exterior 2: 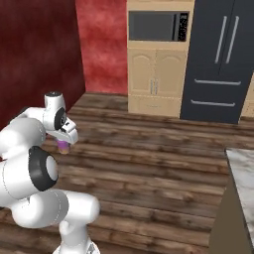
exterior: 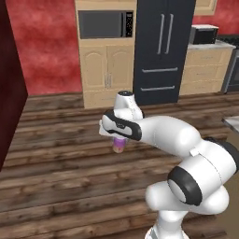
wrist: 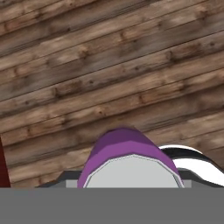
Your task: Four empty soda cans are scattered around the kitchen. Gather all the cans and cluster them next to the stove for recycling.
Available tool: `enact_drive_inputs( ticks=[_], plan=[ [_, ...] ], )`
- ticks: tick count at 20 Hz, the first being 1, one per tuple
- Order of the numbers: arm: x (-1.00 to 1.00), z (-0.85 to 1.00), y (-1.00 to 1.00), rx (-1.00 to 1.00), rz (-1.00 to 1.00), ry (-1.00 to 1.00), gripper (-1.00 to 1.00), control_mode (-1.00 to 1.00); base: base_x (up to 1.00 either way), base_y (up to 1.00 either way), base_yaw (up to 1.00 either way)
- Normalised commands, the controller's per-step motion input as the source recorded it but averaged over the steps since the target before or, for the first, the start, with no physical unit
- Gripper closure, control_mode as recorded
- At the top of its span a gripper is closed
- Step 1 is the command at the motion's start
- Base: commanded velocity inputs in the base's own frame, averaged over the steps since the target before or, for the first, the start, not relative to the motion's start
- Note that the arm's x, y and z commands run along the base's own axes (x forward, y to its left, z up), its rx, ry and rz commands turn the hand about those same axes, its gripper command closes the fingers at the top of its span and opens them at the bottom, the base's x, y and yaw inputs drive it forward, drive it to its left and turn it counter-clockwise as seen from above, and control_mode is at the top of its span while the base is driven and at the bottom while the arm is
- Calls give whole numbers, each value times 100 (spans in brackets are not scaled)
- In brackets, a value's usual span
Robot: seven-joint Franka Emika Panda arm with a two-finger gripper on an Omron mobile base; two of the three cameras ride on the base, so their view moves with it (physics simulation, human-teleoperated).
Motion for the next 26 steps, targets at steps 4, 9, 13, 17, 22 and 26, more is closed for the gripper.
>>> enact_drive_inputs(
  ticks=[4,9,13,17,22,26],
  plan=[
    [0,0,0,0,0,0,100,100,44,-26,-10],
    [0,0,0,0,0,0,100,100,45,-26,-10],
    [0,0,0,0,0,0,100,100,47,-25,-8],
    [0,0,0,0,0,0,100,100,48,-23,-9],
    [0,0,0,0,0,0,100,100,48,-22,-10],
    [0,0,0,0,0,0,100,100,47,-22,-11]
  ],
)
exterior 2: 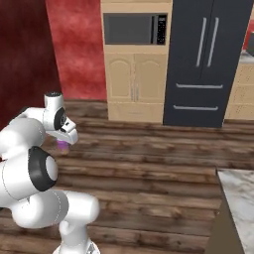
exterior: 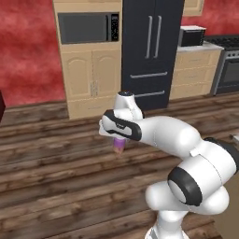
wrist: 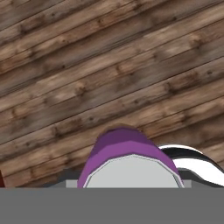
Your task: Four empty soda cans are scattered around the kitchen. Gather all the cans and cluster them next to the stove for recycling.
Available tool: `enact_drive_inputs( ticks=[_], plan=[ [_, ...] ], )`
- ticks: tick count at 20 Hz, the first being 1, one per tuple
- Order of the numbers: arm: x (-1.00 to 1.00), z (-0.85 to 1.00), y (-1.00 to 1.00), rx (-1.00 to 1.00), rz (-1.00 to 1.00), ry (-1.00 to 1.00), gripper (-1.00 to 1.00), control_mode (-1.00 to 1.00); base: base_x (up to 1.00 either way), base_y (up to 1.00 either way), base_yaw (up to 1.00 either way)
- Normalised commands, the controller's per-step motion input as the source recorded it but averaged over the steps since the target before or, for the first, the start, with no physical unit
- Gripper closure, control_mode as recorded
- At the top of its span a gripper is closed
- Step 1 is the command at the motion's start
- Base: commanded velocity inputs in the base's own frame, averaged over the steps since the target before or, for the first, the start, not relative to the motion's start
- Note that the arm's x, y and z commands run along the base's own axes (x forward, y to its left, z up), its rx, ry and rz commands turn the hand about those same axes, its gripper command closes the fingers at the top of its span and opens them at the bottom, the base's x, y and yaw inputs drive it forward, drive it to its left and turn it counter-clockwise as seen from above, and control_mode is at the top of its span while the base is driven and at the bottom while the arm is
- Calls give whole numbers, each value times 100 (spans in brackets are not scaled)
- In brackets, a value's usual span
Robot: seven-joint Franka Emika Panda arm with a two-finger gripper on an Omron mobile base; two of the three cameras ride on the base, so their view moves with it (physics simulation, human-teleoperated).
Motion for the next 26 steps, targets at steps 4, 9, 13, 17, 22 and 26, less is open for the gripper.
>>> enact_drive_inputs(
  ticks=[4,9,13,17,22,26],
  plan=[
    [0,0,0,0,0,0,100,100,47,-21,-12],
    [0,0,0,0,0,0,100,100,47,-21,-13],
    [0,0,0,0,0,0,100,100,49,-20,-13],
    [0,0,0,0,0,0,100,100,51,-19,-12],
    [0,0,0,0,0,0,100,100,51,-19,-12],
    [0,0,0,0,0,0,100,100,51,-19,-13]
  ],
)
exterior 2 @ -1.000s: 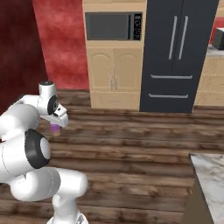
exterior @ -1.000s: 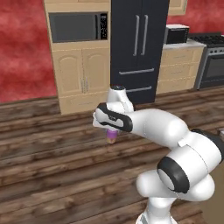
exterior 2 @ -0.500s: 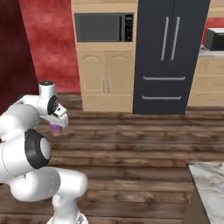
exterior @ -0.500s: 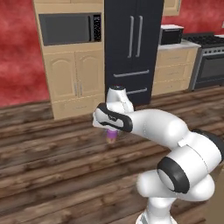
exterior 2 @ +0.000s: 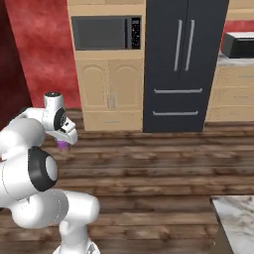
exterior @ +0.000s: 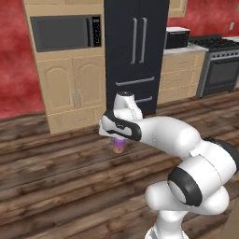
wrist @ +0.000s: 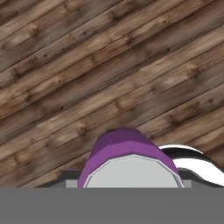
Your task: Four empty soda cans are scattered around the kitchen. Gather all the cans and cluster them next to the stove for recycling.
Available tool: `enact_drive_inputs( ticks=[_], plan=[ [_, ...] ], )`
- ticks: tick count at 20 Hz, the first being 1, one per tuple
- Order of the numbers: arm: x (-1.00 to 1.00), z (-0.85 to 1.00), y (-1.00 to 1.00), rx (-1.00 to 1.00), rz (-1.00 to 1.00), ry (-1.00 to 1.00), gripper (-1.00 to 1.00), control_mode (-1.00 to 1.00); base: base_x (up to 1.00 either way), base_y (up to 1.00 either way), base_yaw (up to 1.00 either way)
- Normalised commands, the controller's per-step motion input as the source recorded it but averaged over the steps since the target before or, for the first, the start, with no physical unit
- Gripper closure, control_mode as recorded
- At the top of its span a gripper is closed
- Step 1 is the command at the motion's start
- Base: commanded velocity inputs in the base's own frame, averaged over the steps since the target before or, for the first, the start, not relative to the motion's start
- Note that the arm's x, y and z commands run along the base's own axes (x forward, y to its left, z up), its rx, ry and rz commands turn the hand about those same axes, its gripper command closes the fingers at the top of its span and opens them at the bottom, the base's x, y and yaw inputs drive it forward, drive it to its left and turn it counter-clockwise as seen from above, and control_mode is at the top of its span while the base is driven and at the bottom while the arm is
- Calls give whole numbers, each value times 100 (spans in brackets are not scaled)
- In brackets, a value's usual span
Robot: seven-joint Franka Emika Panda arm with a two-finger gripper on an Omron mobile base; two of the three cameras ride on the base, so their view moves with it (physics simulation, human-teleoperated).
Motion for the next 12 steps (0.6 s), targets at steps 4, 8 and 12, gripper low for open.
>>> enact_drive_inputs(
  ticks=[4,8,12],
  plan=[
    [0,0,0,0,0,0,100,100,50,-19,-13],
    [0,0,0,0,0,0,100,100,50,-20,-13],
    [0,0,0,0,0,0,100,100,47,-20,-17]
  ],
)
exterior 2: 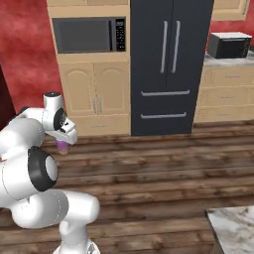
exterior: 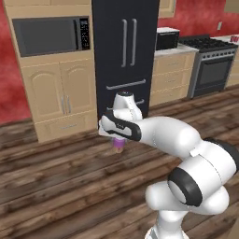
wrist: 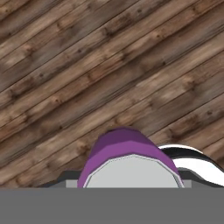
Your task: Four empty soda cans are scattered around the kitchen. Gather all the cans and cluster them next to the stove for recycling.
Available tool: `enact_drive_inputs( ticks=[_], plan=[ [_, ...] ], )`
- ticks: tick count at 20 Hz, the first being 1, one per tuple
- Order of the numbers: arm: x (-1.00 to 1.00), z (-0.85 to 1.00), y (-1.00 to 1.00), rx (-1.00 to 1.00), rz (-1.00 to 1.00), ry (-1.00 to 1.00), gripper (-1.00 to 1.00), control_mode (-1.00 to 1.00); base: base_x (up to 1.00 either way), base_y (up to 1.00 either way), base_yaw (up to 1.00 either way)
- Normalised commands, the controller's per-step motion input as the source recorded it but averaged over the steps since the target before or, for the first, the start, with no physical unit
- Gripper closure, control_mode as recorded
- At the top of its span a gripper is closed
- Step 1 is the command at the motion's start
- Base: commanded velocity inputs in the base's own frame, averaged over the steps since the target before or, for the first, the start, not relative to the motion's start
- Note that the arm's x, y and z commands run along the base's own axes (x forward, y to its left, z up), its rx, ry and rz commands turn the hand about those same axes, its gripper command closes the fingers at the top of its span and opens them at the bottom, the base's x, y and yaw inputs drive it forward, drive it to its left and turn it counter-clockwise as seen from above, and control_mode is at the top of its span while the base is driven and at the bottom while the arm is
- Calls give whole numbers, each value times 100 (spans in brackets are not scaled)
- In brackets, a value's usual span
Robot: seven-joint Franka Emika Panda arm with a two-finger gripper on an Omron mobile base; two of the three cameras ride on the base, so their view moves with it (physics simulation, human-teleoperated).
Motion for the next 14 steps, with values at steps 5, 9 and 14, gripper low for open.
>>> enact_drive_inputs(
  ticks=[5,9,14],
  plan=[
    [0,0,0,0,0,0,100,100,49,-21,-16],
    [0,0,0,0,0,0,100,100,49,-21,-15],
    [0,0,0,0,0,0,100,100,48,-21,-15]
  ],
)
